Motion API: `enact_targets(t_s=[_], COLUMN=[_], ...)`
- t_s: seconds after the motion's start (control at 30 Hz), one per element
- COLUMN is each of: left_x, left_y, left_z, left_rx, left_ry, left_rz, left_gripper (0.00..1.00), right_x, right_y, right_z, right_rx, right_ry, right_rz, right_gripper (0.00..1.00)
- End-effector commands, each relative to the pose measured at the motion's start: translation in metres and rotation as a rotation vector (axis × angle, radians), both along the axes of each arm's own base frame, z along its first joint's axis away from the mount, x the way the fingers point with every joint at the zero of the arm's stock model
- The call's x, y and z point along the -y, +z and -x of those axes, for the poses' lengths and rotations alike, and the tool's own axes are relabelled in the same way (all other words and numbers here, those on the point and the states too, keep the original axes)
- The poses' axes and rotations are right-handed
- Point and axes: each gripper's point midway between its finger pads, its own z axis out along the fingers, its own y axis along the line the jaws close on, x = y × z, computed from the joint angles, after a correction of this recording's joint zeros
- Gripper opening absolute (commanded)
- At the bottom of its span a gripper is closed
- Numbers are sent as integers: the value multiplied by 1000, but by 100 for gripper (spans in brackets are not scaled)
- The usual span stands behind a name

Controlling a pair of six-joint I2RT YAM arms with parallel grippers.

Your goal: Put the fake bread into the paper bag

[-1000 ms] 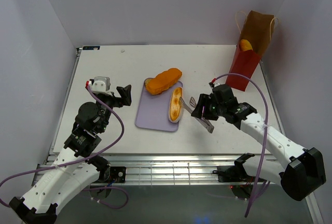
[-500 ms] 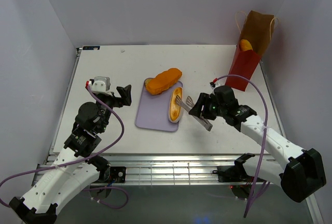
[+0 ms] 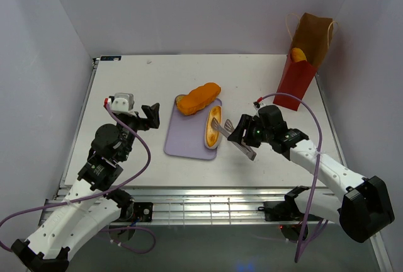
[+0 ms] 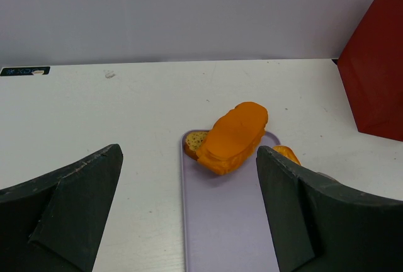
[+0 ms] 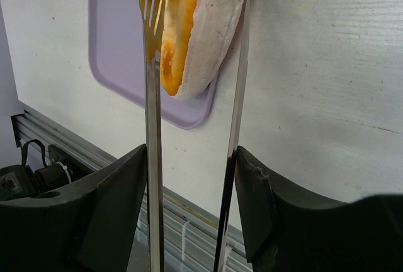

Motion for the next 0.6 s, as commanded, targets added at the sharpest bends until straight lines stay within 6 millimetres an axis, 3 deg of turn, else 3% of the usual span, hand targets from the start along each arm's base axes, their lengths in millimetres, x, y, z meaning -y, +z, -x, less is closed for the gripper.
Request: enact_targets(t_s=[0.0,0.57], left_x=[4,3], left_y=[5,5], left_z=[2,2], left_rx=[17,20], left_ry=[-20,-17], left_rz=[11,13], left_gripper=[98,98], right_x=[-5,-18], right_y=[10,0], right_z=[-9,-11], right_rx=[41,8], right_ry=[-5,25], right_rz=[-43,-114], right_gripper=[62,62])
